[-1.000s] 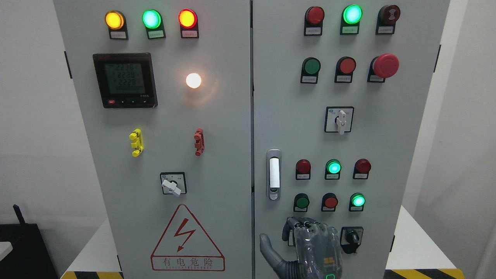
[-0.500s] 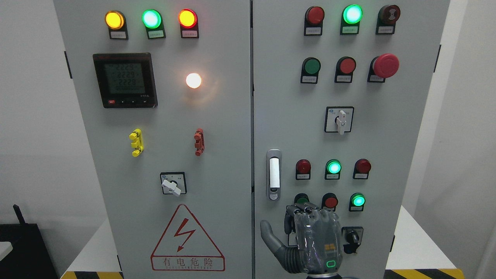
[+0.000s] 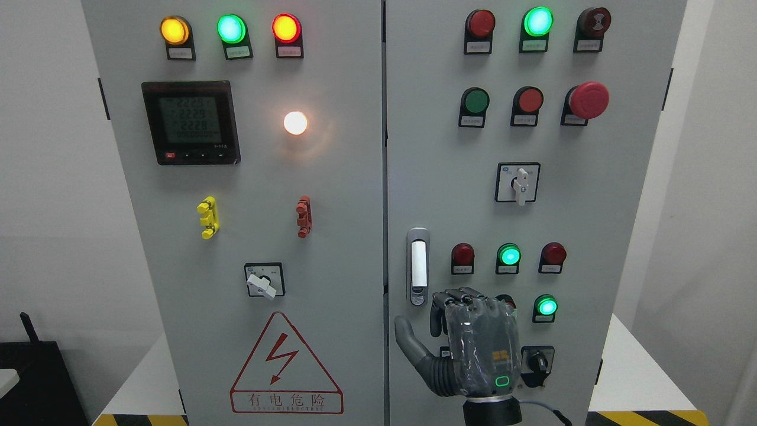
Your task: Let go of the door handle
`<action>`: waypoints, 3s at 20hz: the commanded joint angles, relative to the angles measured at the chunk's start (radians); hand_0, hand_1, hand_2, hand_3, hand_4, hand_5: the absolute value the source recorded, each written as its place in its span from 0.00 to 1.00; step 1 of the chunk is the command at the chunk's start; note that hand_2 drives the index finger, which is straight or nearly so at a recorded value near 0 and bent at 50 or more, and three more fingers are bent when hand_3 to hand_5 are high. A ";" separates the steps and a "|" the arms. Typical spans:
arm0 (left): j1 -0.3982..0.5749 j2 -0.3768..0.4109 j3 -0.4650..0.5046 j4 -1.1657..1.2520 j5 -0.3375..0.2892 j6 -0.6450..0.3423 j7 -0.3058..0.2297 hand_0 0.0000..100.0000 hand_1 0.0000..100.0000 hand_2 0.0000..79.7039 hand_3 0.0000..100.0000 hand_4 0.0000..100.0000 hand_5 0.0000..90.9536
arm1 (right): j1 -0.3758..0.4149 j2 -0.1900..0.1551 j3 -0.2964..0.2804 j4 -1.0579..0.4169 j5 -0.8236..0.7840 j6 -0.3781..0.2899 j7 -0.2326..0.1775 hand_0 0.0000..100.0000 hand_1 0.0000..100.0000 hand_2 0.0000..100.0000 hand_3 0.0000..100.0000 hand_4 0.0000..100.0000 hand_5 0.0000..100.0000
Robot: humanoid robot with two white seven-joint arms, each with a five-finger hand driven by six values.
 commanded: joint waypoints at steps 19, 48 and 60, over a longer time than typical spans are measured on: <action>-0.001 0.000 -0.014 0.020 0.000 0.000 -0.001 0.12 0.39 0.00 0.00 0.00 0.00 | -0.082 0.005 -0.010 0.091 -0.046 0.009 0.002 0.28 0.57 0.90 1.00 0.94 1.00; 0.000 0.000 -0.014 0.020 0.000 0.000 -0.001 0.12 0.39 0.00 0.00 0.00 0.00 | -0.093 0.007 -0.025 0.100 -0.052 0.035 0.002 0.36 0.61 0.91 1.00 0.97 1.00; 0.000 0.000 -0.014 0.020 0.000 0.000 -0.001 0.12 0.39 0.00 0.00 0.00 0.00 | -0.093 0.007 -0.038 0.100 -0.053 0.035 0.001 0.41 0.61 0.91 1.00 1.00 1.00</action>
